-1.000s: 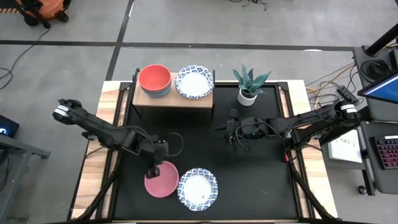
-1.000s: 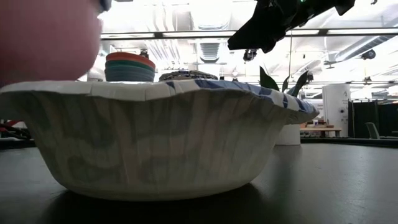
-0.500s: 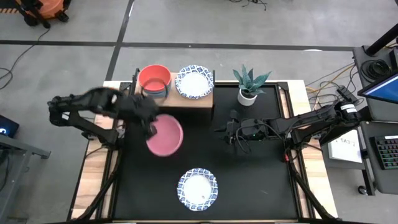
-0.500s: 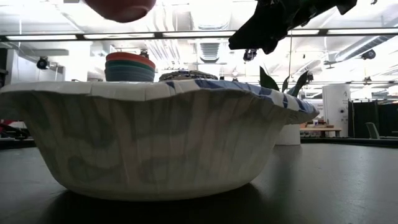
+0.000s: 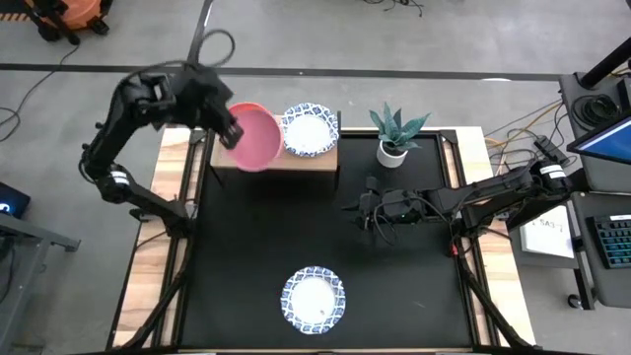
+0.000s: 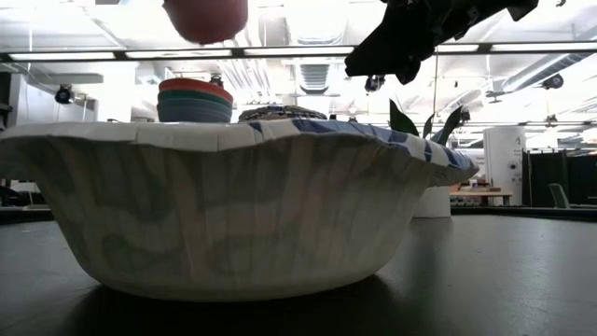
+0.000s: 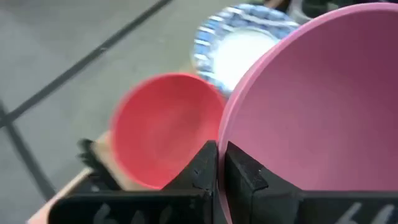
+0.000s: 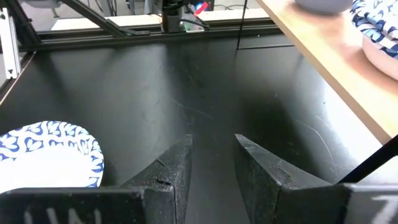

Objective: Place and stack bowls onto a shelf
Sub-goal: Stack the pink bowl on top of the orange bowl on the shelf

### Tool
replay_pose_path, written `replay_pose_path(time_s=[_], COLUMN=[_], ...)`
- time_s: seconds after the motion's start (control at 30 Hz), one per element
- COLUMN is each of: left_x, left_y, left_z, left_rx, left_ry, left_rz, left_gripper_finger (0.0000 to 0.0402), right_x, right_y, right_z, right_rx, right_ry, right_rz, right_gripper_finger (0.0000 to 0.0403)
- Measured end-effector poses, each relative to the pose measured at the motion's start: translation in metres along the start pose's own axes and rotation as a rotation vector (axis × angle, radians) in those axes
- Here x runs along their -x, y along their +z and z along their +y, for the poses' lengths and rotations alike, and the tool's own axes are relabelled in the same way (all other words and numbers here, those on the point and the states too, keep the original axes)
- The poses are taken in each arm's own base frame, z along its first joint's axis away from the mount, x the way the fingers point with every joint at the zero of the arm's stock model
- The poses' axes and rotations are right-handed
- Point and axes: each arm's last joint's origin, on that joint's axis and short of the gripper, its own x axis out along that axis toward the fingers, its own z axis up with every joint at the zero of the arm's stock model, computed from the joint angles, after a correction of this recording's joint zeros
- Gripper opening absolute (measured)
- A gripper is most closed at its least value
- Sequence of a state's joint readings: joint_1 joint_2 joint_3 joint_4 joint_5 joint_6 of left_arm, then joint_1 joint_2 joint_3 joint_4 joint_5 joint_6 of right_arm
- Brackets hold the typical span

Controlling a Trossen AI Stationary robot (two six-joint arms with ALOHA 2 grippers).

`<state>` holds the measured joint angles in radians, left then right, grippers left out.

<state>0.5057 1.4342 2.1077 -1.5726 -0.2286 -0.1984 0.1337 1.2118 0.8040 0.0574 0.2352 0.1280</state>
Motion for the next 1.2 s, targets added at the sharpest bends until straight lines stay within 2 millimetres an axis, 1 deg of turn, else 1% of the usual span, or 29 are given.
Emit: replay_pose_path(time_s=[0.13,0.27,0.37,0.43,0.5,0.6,1.2], left_x=[-0.014,-0.035,-0.047,-0.055,-0.061,-0.065,-0.084], left_y=[0.009,0.016,0.019,0.021,0.022,0.023,0.028], left_z=[0.03,0.056,0.073,0.081,0.085,0.086,0.09], left_rx=[0.035,0.062,0.075,0.094,0.116,0.127,0.124], left_ry=[0.098,0.12,0.141,0.145,0.096,0.05,0.091], left_rz=[0.032,0.098,0.138,0.16,0.173,0.178,0.229], left_gripper_finger=[0.0,0.0,0.0,0.0,0.0,0.0,0.0001], right_x=[0.0,0.0,0.0,0.0,0.0,0.0,0.0], right_y=[0.0,0.0,0.0,0.0,0.0,0.0,0.0], right_z=[0.0,0.0,0.0,0.0,0.0,0.0,0.0], right_rx=[-0.006,-0.006,-0.016,-0.025,-0.032,-0.032,-0.029], right_ry=[0.0,0.0,0.0,0.0,0.001,0.003,0.004], right_rz=[0.0,0.0,0.0,0.0,0.0,0.001,0.001], right_gripper_finger=[0.0107,0.0107,0.0107,0.0107,0.0107,0.0107,0.0107])
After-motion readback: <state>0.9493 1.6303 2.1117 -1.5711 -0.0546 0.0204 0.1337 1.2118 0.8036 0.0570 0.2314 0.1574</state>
